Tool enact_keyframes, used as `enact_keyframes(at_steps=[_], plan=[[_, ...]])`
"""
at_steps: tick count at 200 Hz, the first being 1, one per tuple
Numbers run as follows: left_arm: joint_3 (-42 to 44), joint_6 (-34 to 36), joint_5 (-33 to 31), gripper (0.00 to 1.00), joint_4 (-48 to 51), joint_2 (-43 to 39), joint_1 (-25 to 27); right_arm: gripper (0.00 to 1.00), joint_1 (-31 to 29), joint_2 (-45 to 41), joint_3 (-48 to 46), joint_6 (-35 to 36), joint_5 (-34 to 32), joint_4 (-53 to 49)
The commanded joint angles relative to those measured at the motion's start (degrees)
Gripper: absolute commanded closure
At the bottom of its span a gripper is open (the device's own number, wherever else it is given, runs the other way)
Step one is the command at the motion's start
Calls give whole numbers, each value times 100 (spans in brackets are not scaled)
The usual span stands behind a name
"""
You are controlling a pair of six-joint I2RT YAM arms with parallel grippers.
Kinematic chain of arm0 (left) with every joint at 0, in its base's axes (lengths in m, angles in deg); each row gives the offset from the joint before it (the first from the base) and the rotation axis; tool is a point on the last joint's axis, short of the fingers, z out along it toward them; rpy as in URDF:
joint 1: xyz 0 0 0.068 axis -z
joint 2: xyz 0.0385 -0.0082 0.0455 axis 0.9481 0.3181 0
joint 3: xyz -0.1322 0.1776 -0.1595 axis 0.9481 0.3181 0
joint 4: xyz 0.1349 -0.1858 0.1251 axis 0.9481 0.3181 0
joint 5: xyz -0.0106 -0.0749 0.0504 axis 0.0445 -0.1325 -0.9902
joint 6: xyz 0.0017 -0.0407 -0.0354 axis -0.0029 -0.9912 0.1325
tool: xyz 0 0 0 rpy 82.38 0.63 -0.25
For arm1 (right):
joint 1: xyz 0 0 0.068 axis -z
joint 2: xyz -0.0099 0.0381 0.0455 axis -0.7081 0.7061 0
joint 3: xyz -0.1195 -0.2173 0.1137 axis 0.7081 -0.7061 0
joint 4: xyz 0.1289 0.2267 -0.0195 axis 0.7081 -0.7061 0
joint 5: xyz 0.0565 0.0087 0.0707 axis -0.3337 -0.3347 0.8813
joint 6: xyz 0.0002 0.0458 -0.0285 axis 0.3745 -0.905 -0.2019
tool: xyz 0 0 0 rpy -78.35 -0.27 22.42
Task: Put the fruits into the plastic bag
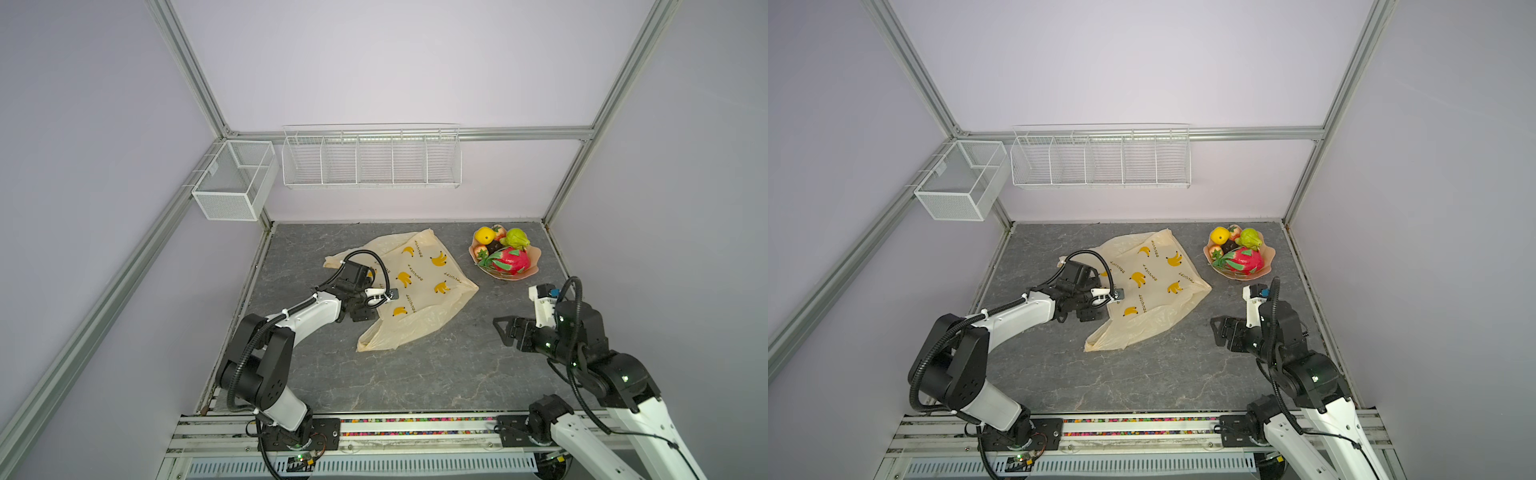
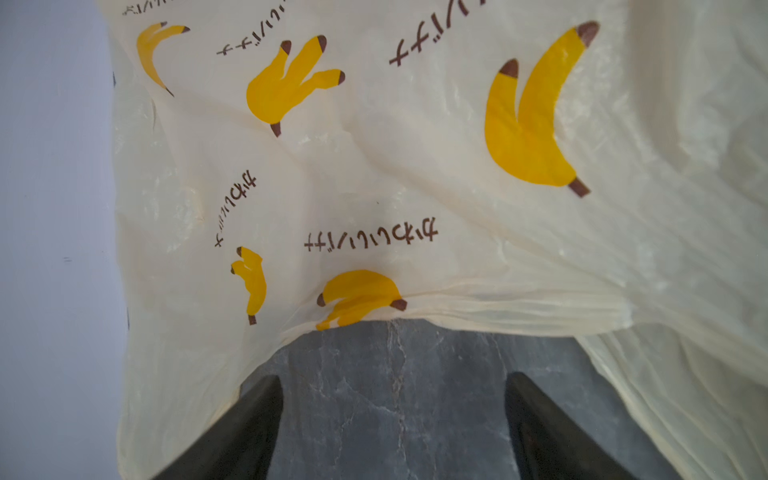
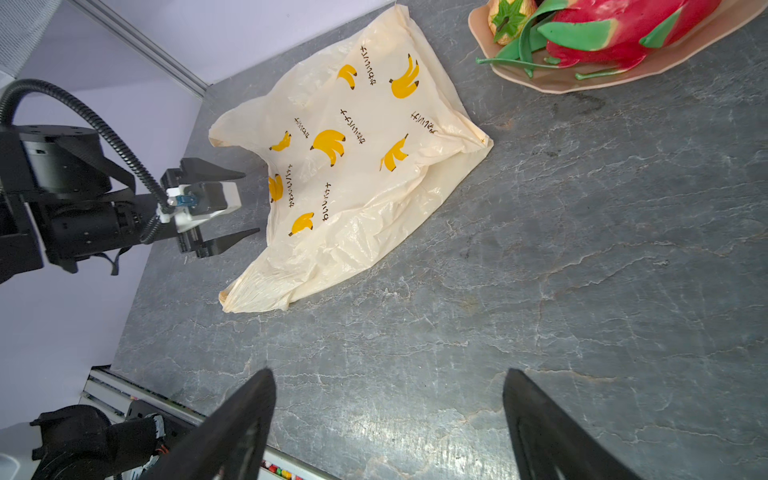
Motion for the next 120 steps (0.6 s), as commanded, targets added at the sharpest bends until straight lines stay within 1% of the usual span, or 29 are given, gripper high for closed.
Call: enact_keyframes(at_steps=[1, 23, 54, 69, 80, 90, 114, 120], plan=[[26, 422, 270, 17, -332, 223, 6, 12, -25, -117, -19, -70, 60, -260], [30, 442, 364, 19, -461, 372, 7, 12, -23, -213, -28, -112, -22, -451], [-25, 428, 574, 22, -371, 486, 57, 12, -26, -446, -133, -172, -82, -478], [-26, 452, 610, 27, -344, 522, 103, 12, -23, -533, -172, -189, -129, -471], [-36, 438, 671, 32, -296, 542, 135, 12, -26, -559, -193, -203, -132, -470], [-66, 480, 763, 40, -178, 558, 154, 12, -21, -559, -202, -201, -122, -469], [-73, 471, 842, 53, -109, 614, 274, 12, -25, -525, -215, -201, -68, -469], [-90, 442, 853, 58, -87, 642, 300, 12, -21, -508, -221, -196, -49, -449]])
